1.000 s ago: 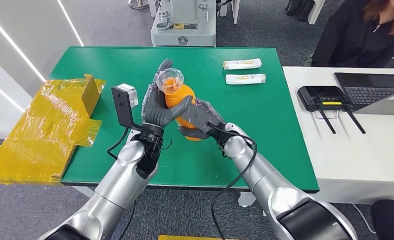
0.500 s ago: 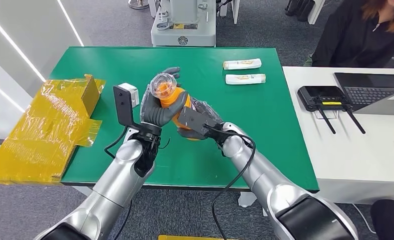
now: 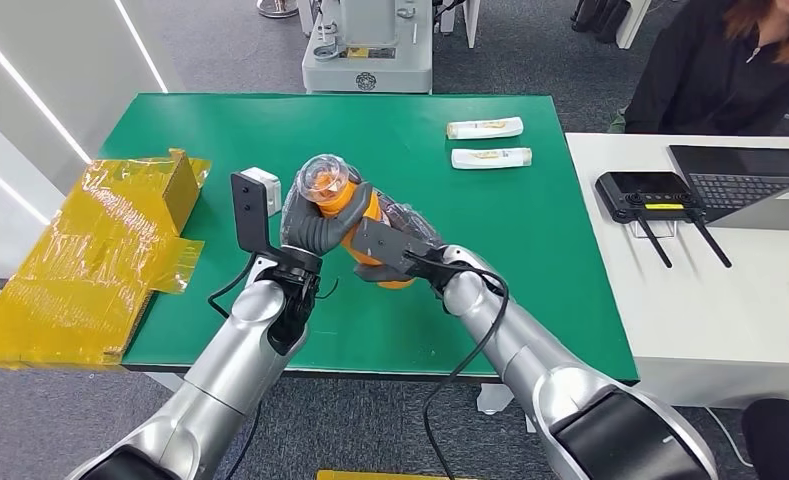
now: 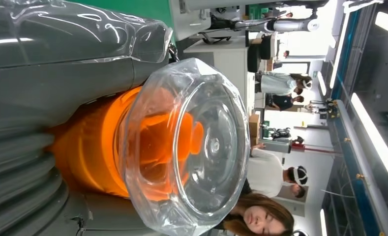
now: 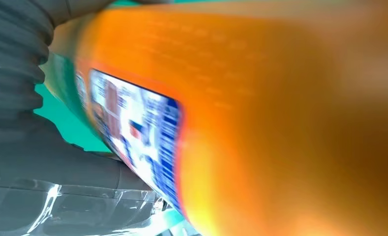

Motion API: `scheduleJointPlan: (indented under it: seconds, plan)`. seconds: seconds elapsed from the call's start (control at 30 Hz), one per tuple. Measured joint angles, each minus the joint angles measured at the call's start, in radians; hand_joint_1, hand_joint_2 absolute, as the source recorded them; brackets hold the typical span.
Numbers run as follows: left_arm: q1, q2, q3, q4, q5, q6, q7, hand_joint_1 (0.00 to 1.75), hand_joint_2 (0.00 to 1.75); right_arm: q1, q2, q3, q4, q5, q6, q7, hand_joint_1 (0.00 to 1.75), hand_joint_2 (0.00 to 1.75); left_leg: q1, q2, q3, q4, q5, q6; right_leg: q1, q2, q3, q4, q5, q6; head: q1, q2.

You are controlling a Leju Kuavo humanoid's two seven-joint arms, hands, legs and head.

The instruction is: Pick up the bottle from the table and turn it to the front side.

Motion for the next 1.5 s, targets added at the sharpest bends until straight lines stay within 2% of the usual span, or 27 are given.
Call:
scheduleJointPlan:
  seconds: [0.2,0.33,0.7,1.07,1.13,1.23,1.5]
  plan:
    - [0.002,0.002,0.002,0.0,0.002,-0.004,0.0,1.75,1.75,-0.002,0.004,0.01,0.0,-0.006,-0.013,-0.002,0.0,1.75,0.0,0.0,0.0,0.0,0.0,0.0,0.0,0.0,0.0,0.0,0.0,0.0,0.0,0.0]
    - [0.007,0.002,0.007,0.0,0.005,-0.004,-0.005,1.75,1.75,-0.002,0.004,0.013,0.0,-0.018,-0.012,-0.007,0.0,0.0,0.0,0.0,0.0,0.0,0.0,0.0,0.0,0.0,0.0,0.0,0.0,0.0,0.0,0.0]
    - [0.026,0.003,0.016,-0.002,0.009,-0.001,-0.009,1.75,1.75,0.001,0.003,0.012,0.0,-0.069,-0.008,-0.03,0.0,0.0,0.0,0.0,0.0,0.0,0.0,0.0,0.0,0.0,0.0,0.0,0.0,0.0,0.0,0.0]
    - [0.046,0.007,0.045,-0.025,-0.001,0.002,-0.015,1.75,1.75,0.049,-0.011,-0.009,-0.026,-0.127,-0.03,-0.079,0.0,0.0,0.0,0.0,0.0,0.0,0.0,0.0,0.0,0.0,0.0,0.0,0.0,0.0,0.0,0.0]
    - [0.055,0.008,0.058,-0.034,-0.005,0.005,-0.019,1.75,1.75,0.068,-0.019,-0.018,-0.047,-0.151,-0.067,-0.101,0.0,0.0,0.0,0.0,0.0,0.0,0.0,0.0,0.0,0.0,0.0,0.0,0.0,0.0,0.0,0.0]
    - [0.081,0.014,0.085,-0.051,-0.004,0.005,-0.022,1.75,1.75,0.114,-0.044,-0.051,-0.12,-0.21,-0.176,-0.161,0.0,0.0,0.0,0.0,0.0,0.0,0.0,0.0,0.0,0.0,0.0,-0.001,0.0,0.0,0.0,0.0]
    - [0.135,0.043,0.124,-0.091,-0.004,0.044,-0.026,1.75,1.75,0.34,-0.103,-0.116,-0.502,-0.317,-0.454,-0.254,0.0,0.0,0.0,0.0,0.0,0.0,-0.001,0.0,0.0,0.0,-0.001,-0.001,-0.001,0.0,0.0,0.0]
